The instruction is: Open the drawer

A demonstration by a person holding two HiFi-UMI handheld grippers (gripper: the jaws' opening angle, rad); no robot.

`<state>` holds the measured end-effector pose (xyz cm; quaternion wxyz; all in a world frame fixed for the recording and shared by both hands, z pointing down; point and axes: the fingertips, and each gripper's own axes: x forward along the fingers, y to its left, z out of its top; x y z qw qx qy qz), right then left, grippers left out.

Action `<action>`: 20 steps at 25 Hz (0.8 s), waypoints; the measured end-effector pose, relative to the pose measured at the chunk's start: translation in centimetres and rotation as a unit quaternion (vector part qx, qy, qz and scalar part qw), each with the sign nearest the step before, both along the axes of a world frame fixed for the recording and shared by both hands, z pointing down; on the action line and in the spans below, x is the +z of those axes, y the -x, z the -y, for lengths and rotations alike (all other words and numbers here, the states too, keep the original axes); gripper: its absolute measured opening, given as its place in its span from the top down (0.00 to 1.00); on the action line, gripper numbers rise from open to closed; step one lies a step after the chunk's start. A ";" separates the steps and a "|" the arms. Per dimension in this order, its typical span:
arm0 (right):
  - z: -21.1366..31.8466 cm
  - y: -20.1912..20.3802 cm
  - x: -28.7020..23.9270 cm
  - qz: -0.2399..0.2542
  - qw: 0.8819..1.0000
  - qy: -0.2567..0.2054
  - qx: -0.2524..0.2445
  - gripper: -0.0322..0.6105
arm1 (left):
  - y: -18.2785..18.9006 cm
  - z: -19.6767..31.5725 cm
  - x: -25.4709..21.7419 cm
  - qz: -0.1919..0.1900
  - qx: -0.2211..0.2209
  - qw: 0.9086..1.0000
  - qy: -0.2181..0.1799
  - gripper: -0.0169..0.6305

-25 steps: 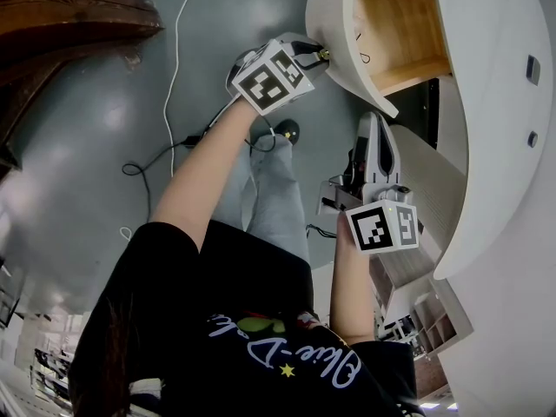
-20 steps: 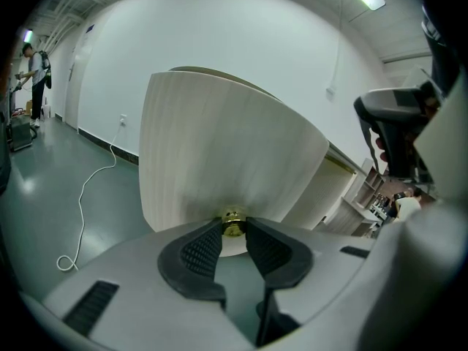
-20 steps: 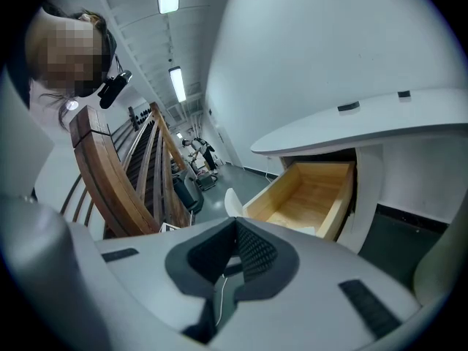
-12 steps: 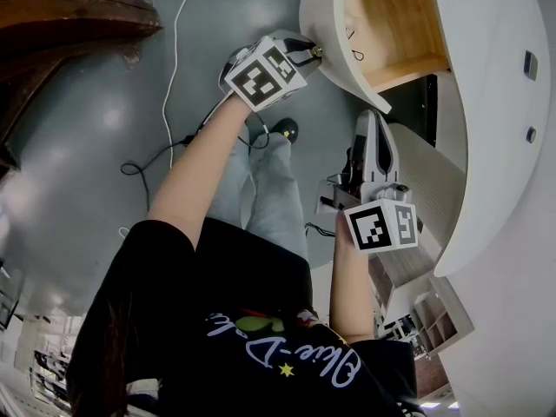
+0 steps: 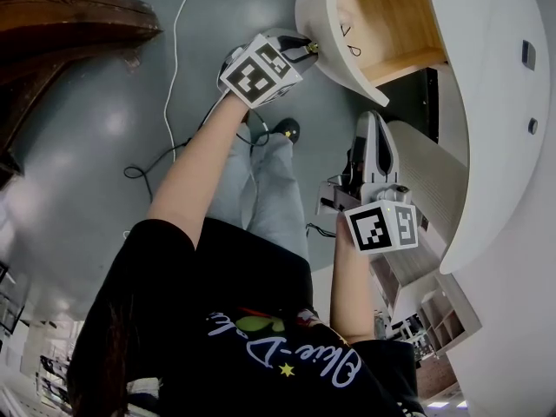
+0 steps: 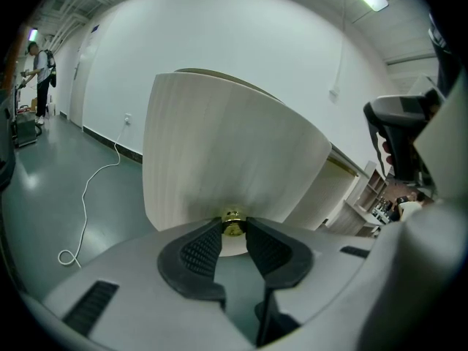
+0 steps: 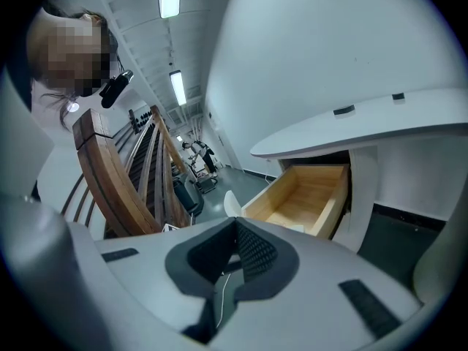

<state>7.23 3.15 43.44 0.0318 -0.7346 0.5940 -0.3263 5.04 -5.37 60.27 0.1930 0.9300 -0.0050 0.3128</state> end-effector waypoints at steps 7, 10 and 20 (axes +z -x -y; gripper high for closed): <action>-0.9 -0.2 -0.7 0.001 1.000 -0.011 0.013 0.95 | 0.6 0.0 -0.4 0.005 -0.014 1.000 0.005 0.80; -1.4 -0.6 -1.0 0.001 1.000 -0.017 0.019 0.95 | 0.9 0.2 -0.9 0.007 -0.021 1.000 -0.001 0.80; -2.8 -0.8 -2.5 0.002 0.999 -0.037 0.034 0.95 | 3.2 -0.3 -3.9 -0.010 -0.047 0.999 -0.019 0.90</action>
